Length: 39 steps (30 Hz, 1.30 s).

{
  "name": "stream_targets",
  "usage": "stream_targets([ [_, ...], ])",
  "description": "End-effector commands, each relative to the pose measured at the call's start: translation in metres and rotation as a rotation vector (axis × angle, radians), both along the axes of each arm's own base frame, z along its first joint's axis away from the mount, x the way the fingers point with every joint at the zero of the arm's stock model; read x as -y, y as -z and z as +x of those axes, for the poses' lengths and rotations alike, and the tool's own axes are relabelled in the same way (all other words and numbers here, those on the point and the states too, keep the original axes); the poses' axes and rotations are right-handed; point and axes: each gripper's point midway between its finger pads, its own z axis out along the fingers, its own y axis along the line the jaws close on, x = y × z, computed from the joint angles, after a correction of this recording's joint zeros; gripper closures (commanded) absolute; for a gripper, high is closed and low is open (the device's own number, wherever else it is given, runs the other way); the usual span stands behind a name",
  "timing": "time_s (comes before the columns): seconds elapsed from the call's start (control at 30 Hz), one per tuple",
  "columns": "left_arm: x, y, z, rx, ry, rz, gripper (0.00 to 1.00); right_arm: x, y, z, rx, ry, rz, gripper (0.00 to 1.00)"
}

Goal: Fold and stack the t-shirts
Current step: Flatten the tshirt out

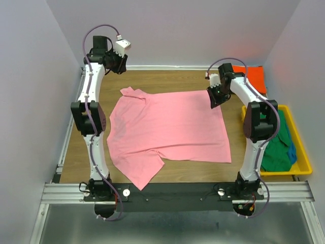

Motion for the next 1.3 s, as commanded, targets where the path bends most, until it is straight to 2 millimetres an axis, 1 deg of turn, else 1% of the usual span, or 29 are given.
stream_targets([
  [0.0, 0.039, 0.046, 0.003, -0.148, 0.014, -0.117, 0.56, -0.005, 0.015, -0.001, -0.064, 0.02, 0.019, 0.69],
  [0.03, 0.043, 0.048, 0.012, -0.118, 0.007, -0.129, 0.55, -0.005, 0.016, -0.001, -0.064, 0.021, 0.02, 0.69],
  [0.07, 0.046, 0.054, 0.014, -0.118, -0.001, -0.134, 0.54, -0.005, 0.018, -0.001, -0.069, 0.021, 0.02, 0.69],
  [0.1, 0.051, 0.062, 0.014, -0.122, -0.001, -0.138, 0.53, -0.005, 0.02, -0.001, -0.074, 0.022, 0.025, 0.69],
  [0.13, 0.054, 0.076, 0.012, -0.144, -0.002, -0.142, 0.51, -0.006, 0.023, -0.003, -0.083, 0.021, 0.023, 0.69],
  [0.17, 0.056, 0.08, 0.017, -0.134, -0.014, -0.146, 0.48, -0.006, 0.026, -0.003, -0.09, 0.021, 0.026, 0.69],
  [0.2, 0.06, 0.093, 0.017, -0.154, -0.012, -0.147, 0.48, -0.006, 0.03, -0.005, -0.1, 0.021, 0.022, 0.69],
  [0.23, 0.061, 0.099, 0.019, -0.158, -0.011, -0.144, 0.48, -0.006, 0.031, -0.005, -0.104, 0.022, 0.022, 0.69],
  [0.27, 0.061, 0.108, 0.021, -0.166, -0.026, -0.132, 0.48, -0.006, 0.033, -0.006, -0.108, 0.022, 0.022, 0.69],
  [0.3, 0.064, 0.121, 0.023, -0.184, -0.03, -0.126, 0.48, -0.006, 0.034, -0.006, -0.112, 0.022, 0.023, 0.69],
  [0.37, 0.064, 0.131, 0.025, -0.194, -0.038, -0.121, 0.48, -0.007, 0.038, -0.007, -0.123, 0.025, 0.025, 0.69],
  [0.53, 0.063, 0.158, 0.028, -0.223, -0.07, -0.096, 0.48, -0.007, 0.04, -0.008, -0.13, 0.028, 0.028, 0.69],
  [0.73, 0.064, 0.175, 0.025, -0.243, -0.079, -0.065, 0.48, -0.006, 0.045, -0.012, -0.143, 0.027, 0.024, 0.69],
  [0.8, 0.066, 0.182, 0.023, -0.252, -0.078, -0.052, 0.5, -0.006, 0.046, -0.013, -0.145, 0.028, 0.024, 0.69],
  [0.87, 0.068, 0.186, 0.022, -0.258, -0.074, -0.047, 0.54, -0.006, 0.045, -0.013, -0.143, 0.028, 0.025, 0.69],
  [0.9, 0.07, 0.187, 0.021, -0.261, -0.068, -0.045, 0.6, -0.005, 0.047, -0.014, -0.147, 0.028, 0.021, 0.69],
  [0.97, 0.071, 0.188, 0.021, -0.263, -0.063, -0.042, 0.65, -0.004, 0.047, -0.014, -0.146, 0.026, 0.016, 0.69],
  [1.0, 0.072, 0.186, 0.022, -0.26, -0.061, -0.048, 0.67, -0.004, 0.047, -0.013, -0.143, 0.025, 0.011, 0.69],
  [1.1, 0.073, 0.189, 0.022, -0.269, -0.068, -0.043, 0.66, -0.004, 0.048, -0.013, -0.141, 0.024, 0.012, 0.69],
  [1.2, 0.072, 0.189, 0.022, -0.281, -0.078, -0.034, 0.58, -0.004, 0.048, -0.012, -0.139, 0.023, 0.012, 0.69],
  [1.27, 0.071, 0.19, 0.019, -0.294, -0.087, -0.026, 0.57, -0.004, 0.047, -0.012, -0.137, 0.021, 0.012, 0.69],
])
